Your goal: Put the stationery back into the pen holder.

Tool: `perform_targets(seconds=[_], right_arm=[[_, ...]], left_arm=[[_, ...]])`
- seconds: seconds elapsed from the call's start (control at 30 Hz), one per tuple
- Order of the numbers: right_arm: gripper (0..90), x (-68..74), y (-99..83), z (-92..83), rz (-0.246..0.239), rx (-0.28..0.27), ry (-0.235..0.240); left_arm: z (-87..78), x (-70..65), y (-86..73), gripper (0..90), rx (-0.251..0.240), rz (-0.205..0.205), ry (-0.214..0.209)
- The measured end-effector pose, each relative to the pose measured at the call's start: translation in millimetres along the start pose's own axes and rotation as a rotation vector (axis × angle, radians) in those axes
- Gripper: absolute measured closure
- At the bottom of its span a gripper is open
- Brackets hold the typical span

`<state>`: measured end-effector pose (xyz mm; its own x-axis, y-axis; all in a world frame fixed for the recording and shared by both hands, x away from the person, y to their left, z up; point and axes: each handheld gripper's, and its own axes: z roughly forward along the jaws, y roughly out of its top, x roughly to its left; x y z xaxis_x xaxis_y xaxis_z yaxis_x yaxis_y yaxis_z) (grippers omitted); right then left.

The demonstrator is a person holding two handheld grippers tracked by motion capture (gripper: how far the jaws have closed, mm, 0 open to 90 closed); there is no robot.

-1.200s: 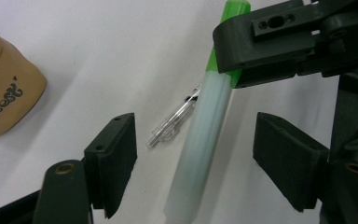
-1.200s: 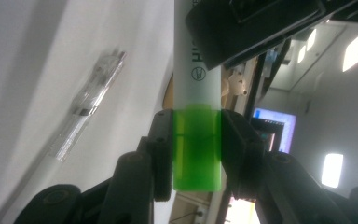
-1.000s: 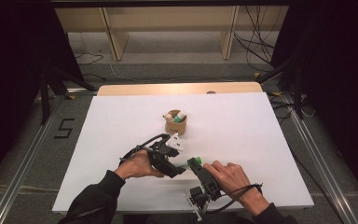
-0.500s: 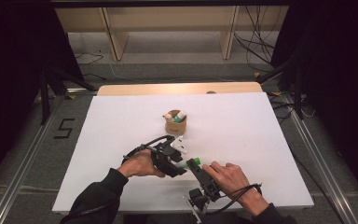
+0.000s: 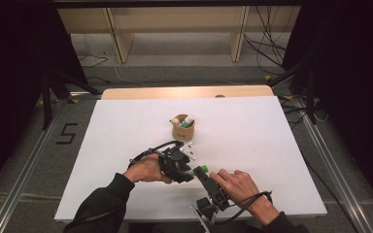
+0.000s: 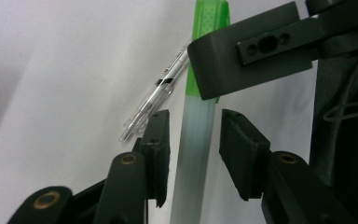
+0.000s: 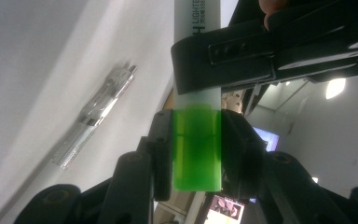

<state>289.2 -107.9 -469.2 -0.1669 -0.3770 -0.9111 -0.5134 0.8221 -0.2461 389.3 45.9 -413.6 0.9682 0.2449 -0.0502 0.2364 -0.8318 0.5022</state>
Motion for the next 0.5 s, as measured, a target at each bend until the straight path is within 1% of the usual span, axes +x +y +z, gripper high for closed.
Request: perform_targets(seconds=[0.23,0.3,0.4,0.5], right_arm=[[67.4,1.6,1.3,-0.2,-0.010,-0.006,0.008],[67.4,2.1,2.1,-0.1,-0.009,-0.009,0.009],[67.4,2.7,2.7,0.1,-0.013,-0.013,0.010],[67.3,3.2,3.2,0.1,-0.019,-0.015,0.012]], left_arm=[[2.1,1.4,1.2,65.3,-0.001,-0.010,-0.021],[2.6,1.1,1.4,67.1,0.003,-0.007,-0.028],[4.0,1.4,1.4,70.0,0.022,-0.008,-0.037],[4.7,2.2,1.0,72.9,0.022,-0.013,-0.060]])
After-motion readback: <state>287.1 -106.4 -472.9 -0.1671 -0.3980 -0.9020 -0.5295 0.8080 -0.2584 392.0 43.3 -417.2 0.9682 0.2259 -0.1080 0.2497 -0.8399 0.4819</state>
